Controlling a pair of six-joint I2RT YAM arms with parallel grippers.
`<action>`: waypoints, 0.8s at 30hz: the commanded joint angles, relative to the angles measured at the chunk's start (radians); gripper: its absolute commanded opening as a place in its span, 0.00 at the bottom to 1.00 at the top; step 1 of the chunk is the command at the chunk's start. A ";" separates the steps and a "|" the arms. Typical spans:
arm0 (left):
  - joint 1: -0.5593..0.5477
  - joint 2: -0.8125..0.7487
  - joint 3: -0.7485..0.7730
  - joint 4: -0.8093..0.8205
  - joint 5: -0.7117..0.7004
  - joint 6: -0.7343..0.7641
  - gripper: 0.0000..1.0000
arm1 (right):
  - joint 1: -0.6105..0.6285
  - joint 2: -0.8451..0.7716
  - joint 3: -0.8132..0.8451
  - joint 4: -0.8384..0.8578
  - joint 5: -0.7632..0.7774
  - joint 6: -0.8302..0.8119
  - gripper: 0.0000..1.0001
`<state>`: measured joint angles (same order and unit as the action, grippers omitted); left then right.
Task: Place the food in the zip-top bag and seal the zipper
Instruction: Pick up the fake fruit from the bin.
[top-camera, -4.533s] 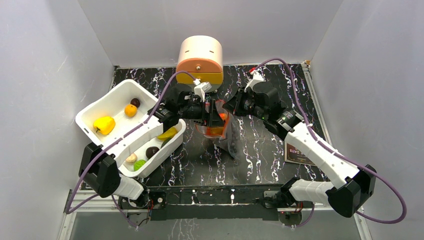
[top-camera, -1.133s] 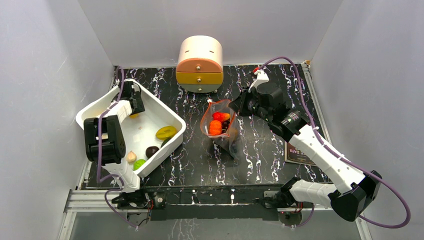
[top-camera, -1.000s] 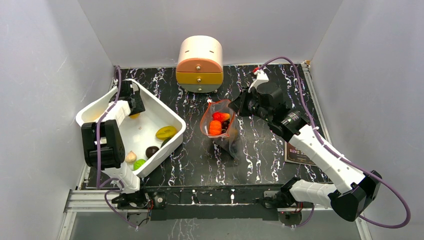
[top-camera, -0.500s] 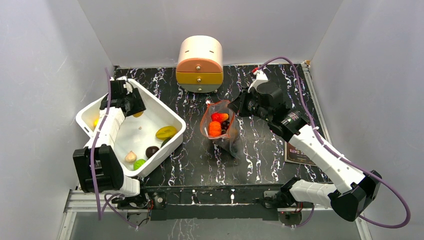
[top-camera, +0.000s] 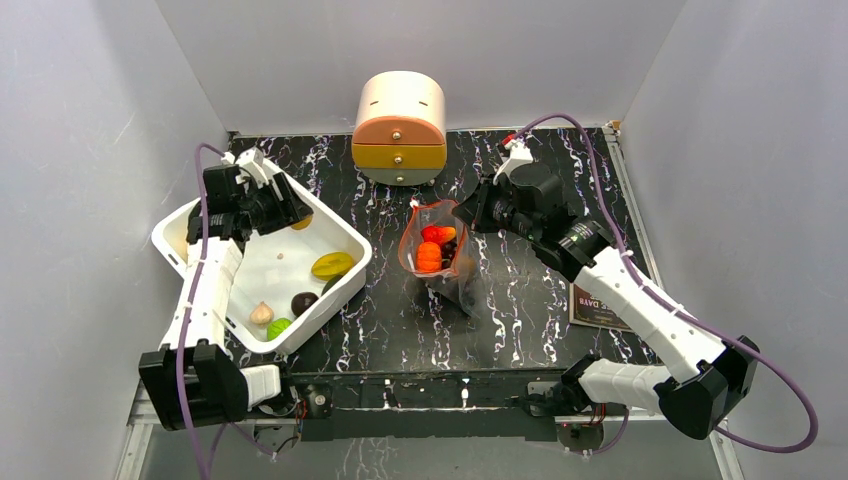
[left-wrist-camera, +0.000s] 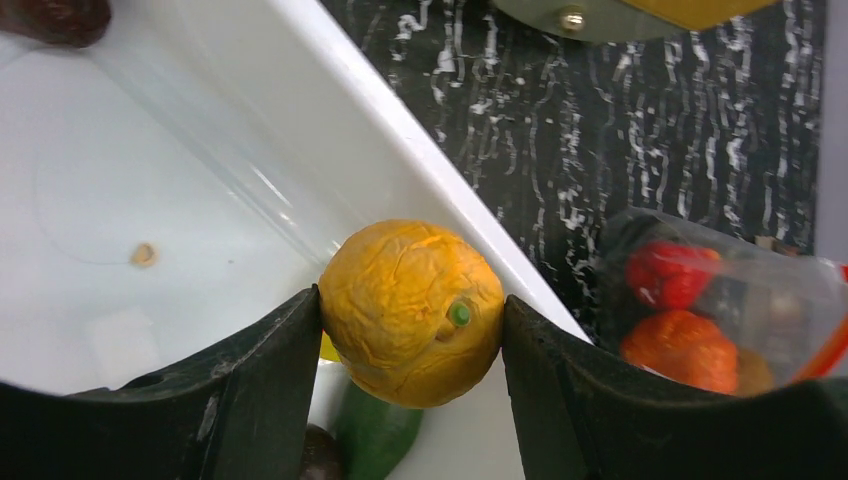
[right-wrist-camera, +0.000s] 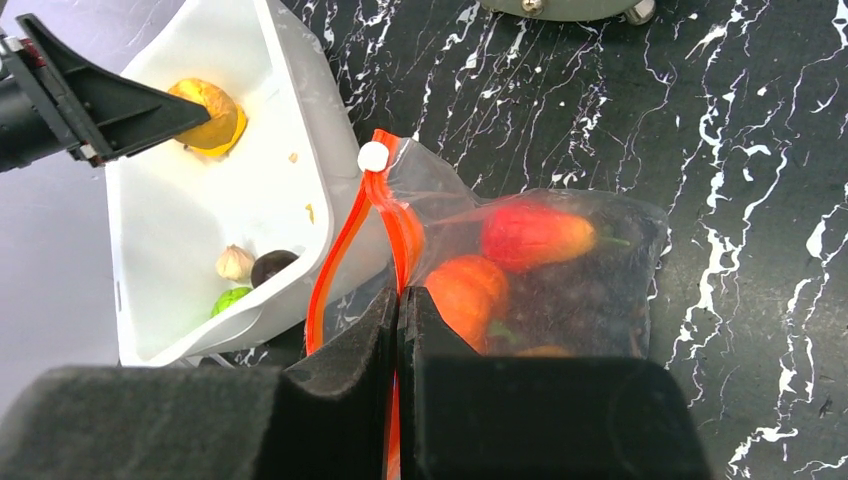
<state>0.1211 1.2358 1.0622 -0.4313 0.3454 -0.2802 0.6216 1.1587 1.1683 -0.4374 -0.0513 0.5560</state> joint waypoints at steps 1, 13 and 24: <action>-0.022 -0.064 0.021 -0.010 0.176 -0.033 0.43 | 0.001 -0.004 0.013 0.096 0.013 0.041 0.00; -0.139 -0.084 0.008 0.123 0.441 -0.140 0.44 | 0.003 0.047 0.033 0.109 0.023 0.124 0.00; -0.342 -0.088 -0.005 0.318 0.461 -0.310 0.44 | 0.002 0.065 0.031 0.140 0.015 0.179 0.00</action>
<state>-0.1852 1.1854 1.0622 -0.2287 0.7654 -0.5041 0.6216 1.2198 1.1683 -0.3817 -0.0364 0.7132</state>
